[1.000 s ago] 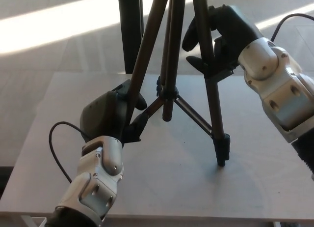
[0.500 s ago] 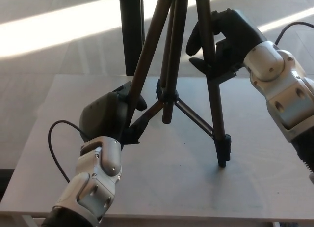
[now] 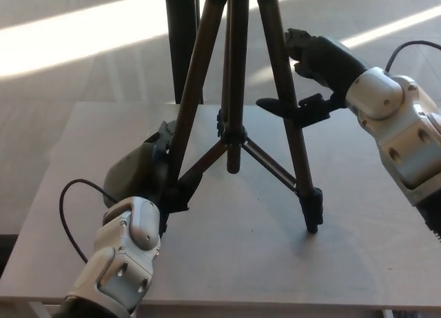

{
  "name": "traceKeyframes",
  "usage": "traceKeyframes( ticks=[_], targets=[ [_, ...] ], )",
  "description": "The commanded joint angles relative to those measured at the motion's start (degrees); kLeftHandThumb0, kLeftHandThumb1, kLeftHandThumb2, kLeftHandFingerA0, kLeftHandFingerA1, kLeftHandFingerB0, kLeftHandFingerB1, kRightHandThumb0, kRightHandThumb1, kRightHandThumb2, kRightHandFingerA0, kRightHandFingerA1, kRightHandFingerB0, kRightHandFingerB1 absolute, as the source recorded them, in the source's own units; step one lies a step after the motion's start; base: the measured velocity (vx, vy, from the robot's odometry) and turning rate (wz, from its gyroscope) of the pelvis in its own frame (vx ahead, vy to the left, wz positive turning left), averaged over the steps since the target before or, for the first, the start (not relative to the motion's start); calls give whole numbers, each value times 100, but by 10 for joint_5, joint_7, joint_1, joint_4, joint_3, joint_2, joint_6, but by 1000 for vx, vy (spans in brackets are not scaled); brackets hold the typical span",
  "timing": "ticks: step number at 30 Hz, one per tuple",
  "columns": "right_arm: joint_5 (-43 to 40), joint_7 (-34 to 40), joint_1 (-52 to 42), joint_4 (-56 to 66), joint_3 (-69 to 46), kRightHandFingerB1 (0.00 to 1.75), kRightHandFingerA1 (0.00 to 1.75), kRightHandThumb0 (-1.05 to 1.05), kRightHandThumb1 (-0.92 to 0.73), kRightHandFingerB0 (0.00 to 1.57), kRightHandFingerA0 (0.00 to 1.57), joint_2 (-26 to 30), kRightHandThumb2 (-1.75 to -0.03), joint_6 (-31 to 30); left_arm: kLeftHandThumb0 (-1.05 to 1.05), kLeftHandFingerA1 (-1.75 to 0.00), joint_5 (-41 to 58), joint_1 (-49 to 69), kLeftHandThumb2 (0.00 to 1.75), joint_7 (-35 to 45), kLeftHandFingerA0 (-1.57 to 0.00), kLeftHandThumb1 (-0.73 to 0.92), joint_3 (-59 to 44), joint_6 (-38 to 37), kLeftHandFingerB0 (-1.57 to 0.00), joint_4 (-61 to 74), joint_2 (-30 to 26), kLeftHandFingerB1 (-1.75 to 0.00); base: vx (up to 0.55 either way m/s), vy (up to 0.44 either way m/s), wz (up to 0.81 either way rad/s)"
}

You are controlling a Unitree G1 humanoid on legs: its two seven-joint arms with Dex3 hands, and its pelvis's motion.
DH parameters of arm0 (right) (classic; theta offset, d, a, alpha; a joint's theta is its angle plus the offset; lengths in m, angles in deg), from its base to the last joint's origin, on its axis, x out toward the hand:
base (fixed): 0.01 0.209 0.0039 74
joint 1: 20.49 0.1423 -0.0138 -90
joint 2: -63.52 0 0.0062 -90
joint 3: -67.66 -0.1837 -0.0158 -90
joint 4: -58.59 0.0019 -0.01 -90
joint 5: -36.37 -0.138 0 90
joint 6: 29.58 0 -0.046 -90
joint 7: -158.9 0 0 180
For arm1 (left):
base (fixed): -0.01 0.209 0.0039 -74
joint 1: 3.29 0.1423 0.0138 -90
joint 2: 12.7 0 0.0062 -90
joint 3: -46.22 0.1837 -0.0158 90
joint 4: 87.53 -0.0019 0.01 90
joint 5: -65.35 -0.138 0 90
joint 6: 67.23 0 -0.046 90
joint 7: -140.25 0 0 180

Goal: Use both hands of the robot to pick up the tripod lying in the middle of the desk and make it stand upright on the desk

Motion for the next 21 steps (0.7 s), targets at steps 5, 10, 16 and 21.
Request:
traceKeyframes(
  ticks=[5, 10, 16, 21],
  targets=[
    [49, -36, -35, 70, 16, 0, 0, -98, -59, 0, 0, 18, -72, -86, -89, -14, 14, 21, 91, 94, 0, 60, 15, 63, 0, -11, -11, 0, 0, 0, 0],
    [51, -57, -67, 117, 7, 0, 0, -102, -55, 0, 0, 35, -79, -122, -95, -11, 11, 30, 91, 97, 0, 61, 16, 67, 0, -3, -19, 0, 0, 0, 0],
    [28, -95, -123, 187, -37, 0, 0, -103, -56, 0, 0, 72, -78, -144, -86, 0, 59, 79, 82, 136, 0, 69, -23, 26, 0, 63, -44, 0, 0, 0, 0],
    [-1, -133, -204, 275, -113, 0, 0, -105, -63, 0, 0, 142, -60, -162, -89, 0, 131, 139, 79, 204, 0, 73, -101, 19, 0, 194, -91, 0, 0, 0, 0]
  ],
)
